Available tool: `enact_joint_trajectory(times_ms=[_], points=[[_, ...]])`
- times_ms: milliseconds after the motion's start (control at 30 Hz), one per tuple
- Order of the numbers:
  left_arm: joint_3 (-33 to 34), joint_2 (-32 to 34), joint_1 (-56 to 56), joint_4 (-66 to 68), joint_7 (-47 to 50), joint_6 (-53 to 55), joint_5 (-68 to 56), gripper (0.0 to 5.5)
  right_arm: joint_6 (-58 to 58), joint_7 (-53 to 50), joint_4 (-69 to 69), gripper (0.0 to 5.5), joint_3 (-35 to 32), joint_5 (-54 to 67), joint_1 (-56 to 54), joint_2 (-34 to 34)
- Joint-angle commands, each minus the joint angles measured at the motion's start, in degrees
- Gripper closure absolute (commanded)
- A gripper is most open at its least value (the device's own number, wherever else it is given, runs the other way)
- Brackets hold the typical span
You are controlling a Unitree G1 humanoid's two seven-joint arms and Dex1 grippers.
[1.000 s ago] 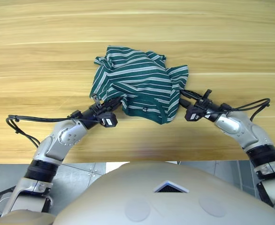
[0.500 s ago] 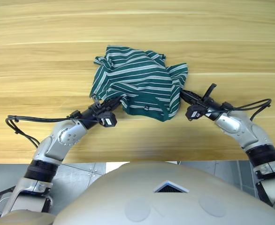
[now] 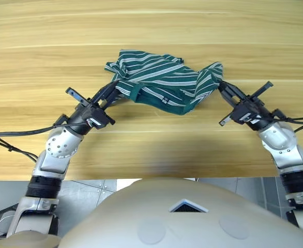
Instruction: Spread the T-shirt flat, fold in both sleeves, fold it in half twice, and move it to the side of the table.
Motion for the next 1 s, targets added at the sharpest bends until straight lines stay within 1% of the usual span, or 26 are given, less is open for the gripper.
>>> enact_joint_trajectory(times_ms=[33, 133, 233, 300, 333, 400, 500, 567, 600, 633, 733, 767, 833, 900, 933, 1000], points=[[-0.43, 0.28, 3.85, -4.92, -2.61, -4.47, -8.39, 5.5, -4.43, 5.96, -10.91, 5.49, -1.51, 17.4, 7.32, -3.53], [-1.47, 1.48, 5.25, -6.3, -5.63, -9.38, -16.51, 5.5, -7.09, 10.57, -16.3, 5.49, -2.01, 28.87, 10.22, -4.38], [-3.4, 2.09, -0.42, -6.96, -10.64, -11.9, -26.39, 5.5, -6.59, 17.68, -18.62, 5.49, -1.23, 41.11, 5.5, -3.19], [-1.59, -0.17, -8.78, -1.26, -12.21, -10.02, -30.57, 5.5, -2.49, 20.37, -14.48, 5.49, -1.26, 45.37, -3.11, 0.19], [-0.02, -2.18, -15.2, 5.03, -12.18, -7.95, -30.78, 5.5, 0.58, 19.11, -9.27, 5.49, -1.56, 43.6, -9.74, 2.99], [2.43, -5.5, -25.77, 16.91, -9.98, -4.99, -26.97, 5.5, 5.32, 15.86, 0.55, 5.49, -2.51, 39.07, -20.17, 7.68], [3.63, -8.16, -41.4, 36.76, -1.79, -1.86, -14.97, 5.5, 5.97, 8.36, 20.48, 5.49, -2.63, 23.86, -35.27, 13.18], [0.85, -7.86, -54.24, 50.29, 6.06, 1.68, -4.82, 5.5, 8.45, -4.41, 37.72, 5.49, -0.99, 11.27, -49.56, 14.84], [-1.65, -7.74, -62.06, 57.4, 11.35, 6.61, 0.3, 5.5, 12.05, -11.8, 47.1, 5.49, 0.29, 6.68, -58.05, 15.58], [-3.06, -8.29, -68.95, 63.25, 14.26, 11.57, 2.82, 5.5, 16.06, -18.39, 54.58, 5.49, 1.59, 3.22, -65.26, 16.1], [-5.35, -9.54, -83.41, 73.08, 23.22, 22.09, 8.18, 5.5, 22.73, -32.91, 66.53, 5.49, 2.76, -2.59, -78.97, 17.05], [-5.69, -8.67, -87.57, 74.23, 29.14, 23.75, 10.34, 5.5, 22.63, -37.67, 68.03, 5.49, 1.63, -3.11, -82.3, 16.77], [-5.85, -5.58, -92.81, 74.42, 42.19, 24.04, 14.43, 5.5, 19.36, -44.9, 68.79, 5.49, -0.41, -4.18, -85.65, 15.48], [-6.42, -2.53, -92.94, 73.79, 51.27, 22.58, 18.05, 5.5, 14.91, -47.8, 68.38, 5.49, -0.22, -6.44, -84.42, 14.06], [-7.09, -1.62, -91.06, 73.72, 53.16, 21.68, 19.6, 5.5, 12.84, -47.52, 68.08, 5.49, 0.61, -7.8, -82.13, 13.43], [-8.85, -1.07, -85.33, 73.9, 53.81, 19.45, 22.33, 5.5, 8.54, -46.03, 67.09, 5.49, 2.33, -10.5, -76.26, 12.34]])
